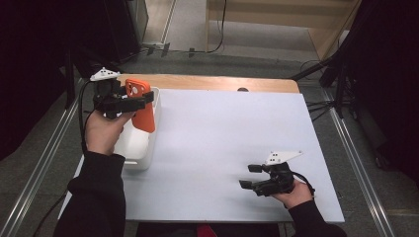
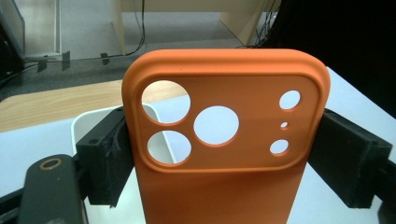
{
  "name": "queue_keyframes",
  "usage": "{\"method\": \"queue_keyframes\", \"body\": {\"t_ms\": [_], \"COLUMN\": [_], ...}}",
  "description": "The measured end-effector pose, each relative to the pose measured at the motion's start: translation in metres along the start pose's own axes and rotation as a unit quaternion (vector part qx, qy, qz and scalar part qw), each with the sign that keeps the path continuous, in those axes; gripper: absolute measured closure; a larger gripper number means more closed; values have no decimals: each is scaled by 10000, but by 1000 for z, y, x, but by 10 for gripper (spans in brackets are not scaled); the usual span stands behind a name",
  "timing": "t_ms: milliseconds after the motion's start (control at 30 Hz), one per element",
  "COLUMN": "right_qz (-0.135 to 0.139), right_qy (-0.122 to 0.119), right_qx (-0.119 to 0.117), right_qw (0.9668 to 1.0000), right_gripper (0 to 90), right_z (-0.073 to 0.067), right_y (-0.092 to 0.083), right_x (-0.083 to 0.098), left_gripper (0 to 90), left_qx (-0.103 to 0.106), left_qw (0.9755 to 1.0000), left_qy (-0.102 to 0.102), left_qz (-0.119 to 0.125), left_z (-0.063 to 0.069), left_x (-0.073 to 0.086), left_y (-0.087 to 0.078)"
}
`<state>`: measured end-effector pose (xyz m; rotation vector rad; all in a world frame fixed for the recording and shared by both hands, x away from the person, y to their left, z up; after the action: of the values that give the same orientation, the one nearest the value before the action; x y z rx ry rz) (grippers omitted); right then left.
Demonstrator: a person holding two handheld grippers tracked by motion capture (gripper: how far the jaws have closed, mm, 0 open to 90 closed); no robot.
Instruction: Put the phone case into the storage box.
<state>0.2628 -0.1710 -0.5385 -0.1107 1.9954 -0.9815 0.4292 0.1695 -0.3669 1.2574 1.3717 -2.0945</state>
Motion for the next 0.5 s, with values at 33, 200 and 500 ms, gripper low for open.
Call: {"method": "queue_keyframes", "body": {"t_ms": [33,200,500], "right_qz": [0,5,18], "right_qy": [15,36,-28], "right_qx": [-3,6,6], "right_qw": [10000,10000,10000], "right_gripper": [269,269,269], "right_z": [0,1,-1], "right_y": [0,-1,0], "right_x": [0,0,-1], "left_gripper": [156,156,157], "left_qx": [-9,-60,-115], "left_qw": [10000,10000,9998], "left_qy": [-3,-42,-35], "left_qz": [3,-44,-129], "left_z": [-1,-6,-10], "left_x": [-1,-4,-13], "left_y": [0,6,10]}}
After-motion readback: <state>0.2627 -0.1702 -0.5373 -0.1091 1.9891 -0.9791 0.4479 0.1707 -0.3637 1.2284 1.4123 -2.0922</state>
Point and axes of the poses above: each handheld gripper's, and its own axes: y roughly forward along the jaws, x roughly out of its underside, z roughly to its right, the point moved 8 cm from there along y, roughly forward along the jaws, and after that the axes turned 5 degrees about -z, right-handed, at the moved point
